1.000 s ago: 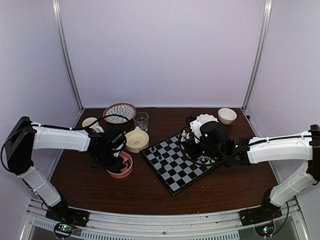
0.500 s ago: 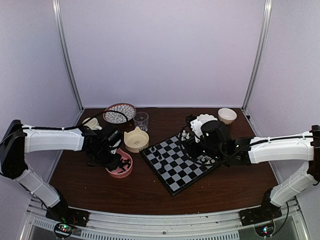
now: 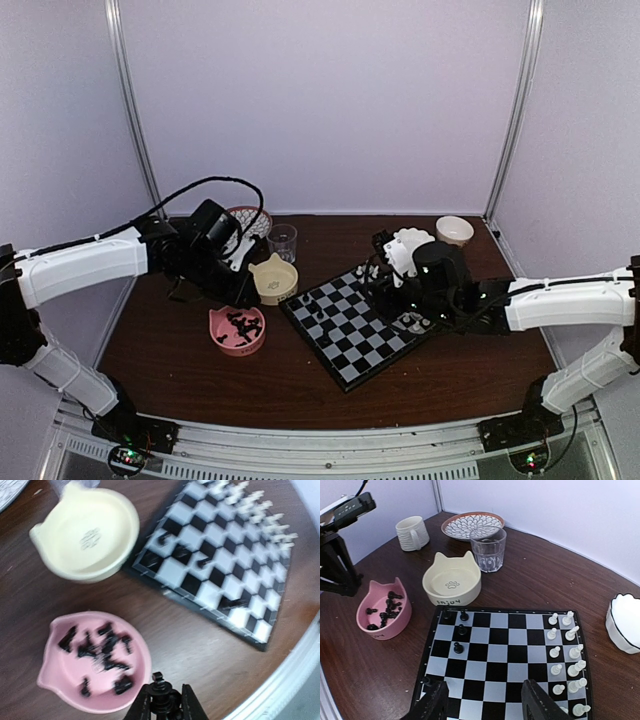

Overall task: Set up the chess pieces on the board
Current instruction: Pick up the chess pile from the storage box, then pick up the king from the chess pile.

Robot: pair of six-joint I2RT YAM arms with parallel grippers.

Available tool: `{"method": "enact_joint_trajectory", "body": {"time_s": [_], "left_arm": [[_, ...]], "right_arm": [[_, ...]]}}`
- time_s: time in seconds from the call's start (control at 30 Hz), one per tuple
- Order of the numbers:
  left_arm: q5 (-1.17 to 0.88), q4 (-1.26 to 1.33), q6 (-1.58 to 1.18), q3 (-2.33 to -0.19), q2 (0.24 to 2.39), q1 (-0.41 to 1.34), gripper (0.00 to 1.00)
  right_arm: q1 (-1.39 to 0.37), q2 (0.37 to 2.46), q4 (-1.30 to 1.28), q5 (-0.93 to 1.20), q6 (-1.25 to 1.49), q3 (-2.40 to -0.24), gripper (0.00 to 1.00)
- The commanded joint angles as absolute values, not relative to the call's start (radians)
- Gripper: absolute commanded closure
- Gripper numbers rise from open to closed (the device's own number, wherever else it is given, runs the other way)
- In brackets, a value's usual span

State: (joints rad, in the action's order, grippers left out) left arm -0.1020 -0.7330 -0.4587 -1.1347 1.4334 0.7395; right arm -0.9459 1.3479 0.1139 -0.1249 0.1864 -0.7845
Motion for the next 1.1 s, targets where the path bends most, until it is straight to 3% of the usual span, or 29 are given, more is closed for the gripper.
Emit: {"method": "enact_joint_trajectory", "body": {"time_s": [0.0, 0.23, 0.5, 0.77, 1.07], "left_arm": [[-0.356, -0.563, -0.423, -1.167, 1.457, 0.735, 0.91], [-0.521, -0.365, -0.430, -1.269, 1.652, 0.742, 0.91], [-0.441, -0.148, -0.349, -1.346, 1.822, 0.787, 0.91], [-0.360, -0.231, -0.221, -1.514, 1.996, 0.821, 0.90], [-0.385, -0.224, -0.142, -1.613, 2.131, 0.825, 0.89]], "right_arm": [[-0.950, 1.274, 0.210, -0.003, 0.182, -0.734, 0.46], [-0.949, 1.173, 0.220, -0.113, 0.182, -0.675, 0.46], [-0.946, 1.198, 0.219, -0.257, 0.204, -0.661, 0.47], [-0.905, 1.176, 0.215, -0.383, 0.264, -0.611, 0.48], [-0.784, 1.238, 0.224, -0.272, 0.391, -0.593, 0.49]]}}
